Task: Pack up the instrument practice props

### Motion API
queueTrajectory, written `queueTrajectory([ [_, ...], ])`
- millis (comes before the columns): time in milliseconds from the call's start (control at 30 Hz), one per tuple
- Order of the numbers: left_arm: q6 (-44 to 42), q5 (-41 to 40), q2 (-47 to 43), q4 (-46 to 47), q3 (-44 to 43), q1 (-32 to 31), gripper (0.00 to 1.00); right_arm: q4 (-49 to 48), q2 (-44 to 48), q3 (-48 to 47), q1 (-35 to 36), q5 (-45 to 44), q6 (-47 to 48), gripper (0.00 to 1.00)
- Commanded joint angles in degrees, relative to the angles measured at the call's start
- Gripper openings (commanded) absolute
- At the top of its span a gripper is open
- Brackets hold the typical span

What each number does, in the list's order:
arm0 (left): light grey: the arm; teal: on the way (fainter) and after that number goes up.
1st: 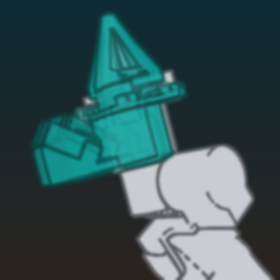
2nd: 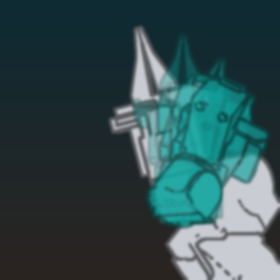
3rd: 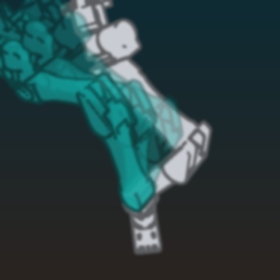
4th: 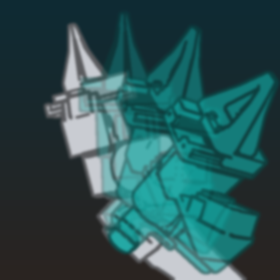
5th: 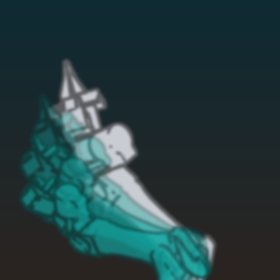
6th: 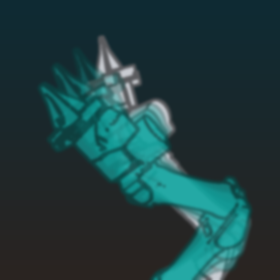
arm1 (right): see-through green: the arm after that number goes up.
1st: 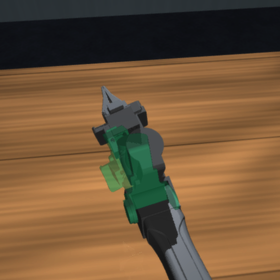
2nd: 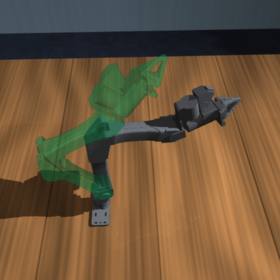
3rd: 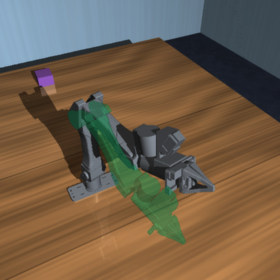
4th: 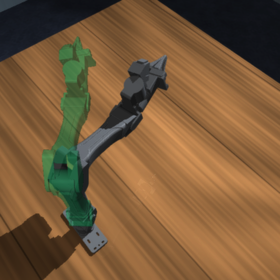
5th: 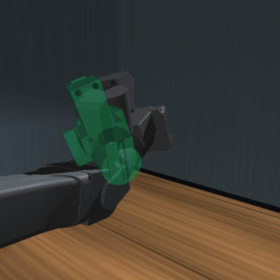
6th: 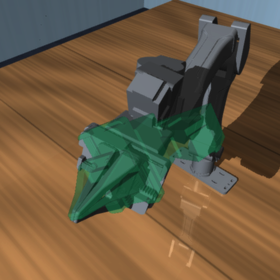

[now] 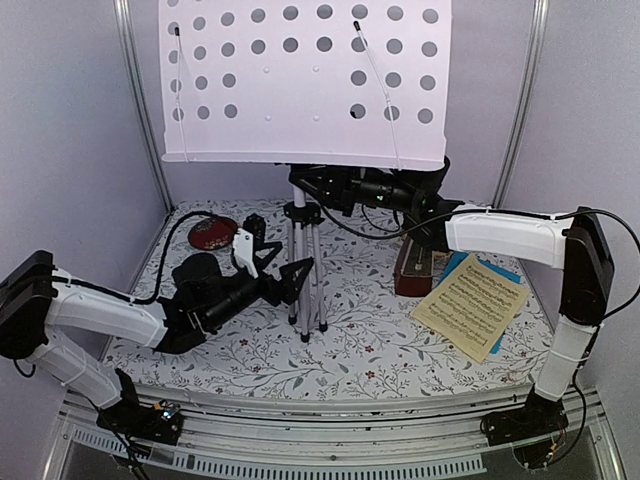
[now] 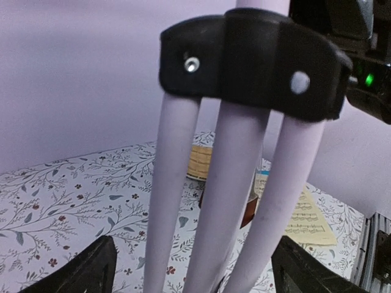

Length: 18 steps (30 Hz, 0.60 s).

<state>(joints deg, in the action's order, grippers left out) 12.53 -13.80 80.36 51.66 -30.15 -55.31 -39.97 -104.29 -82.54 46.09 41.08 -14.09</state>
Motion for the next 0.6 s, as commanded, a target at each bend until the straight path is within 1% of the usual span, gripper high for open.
queueTrajectory([
  [0,-2.33,1.30,4.15,1.86,-5.03,-0.55,0.91,-2.12,2.39,1.02,0.28,0.40,-0.87,0.01],
  [100,-3.47,-1.97,7.82,-0.22,-8.15,-0.51,0.92,-2.82,2.58,1.23,0.30,0.40,-1.35,0.01],
  [233,-3.86,-3.80,11.98,0.72,-11.00,-0.67,0.92,-3.35,3.14,1.86,0.41,-0.76,-1.98,0.01],
  [300,-2.78,-6.44,13.68,1.38,-12.12,-0.82,0.89,-3.78,3.49,2.50,0.69,-1.61,-2.00,0.01],
  [400,-2.14,-9.03,15.29,2.29,-12.62,-1.24,0.78,-4.76,3.92,3.45,0.77,-2.37,-2.21,0.01],
  [500,-2.12,-10.29,15.55,2.69,-12.33,-1.73,0.60,-5.58,4.31,4.19,0.87,-3.28,-2.52,0.01],
  [567,-2.40,-10.82,15.46,2.82,-12.06,-1.92,0.51,-6.25,4.48,4.68,0.85,-3.86,-2.65,0.01],
])
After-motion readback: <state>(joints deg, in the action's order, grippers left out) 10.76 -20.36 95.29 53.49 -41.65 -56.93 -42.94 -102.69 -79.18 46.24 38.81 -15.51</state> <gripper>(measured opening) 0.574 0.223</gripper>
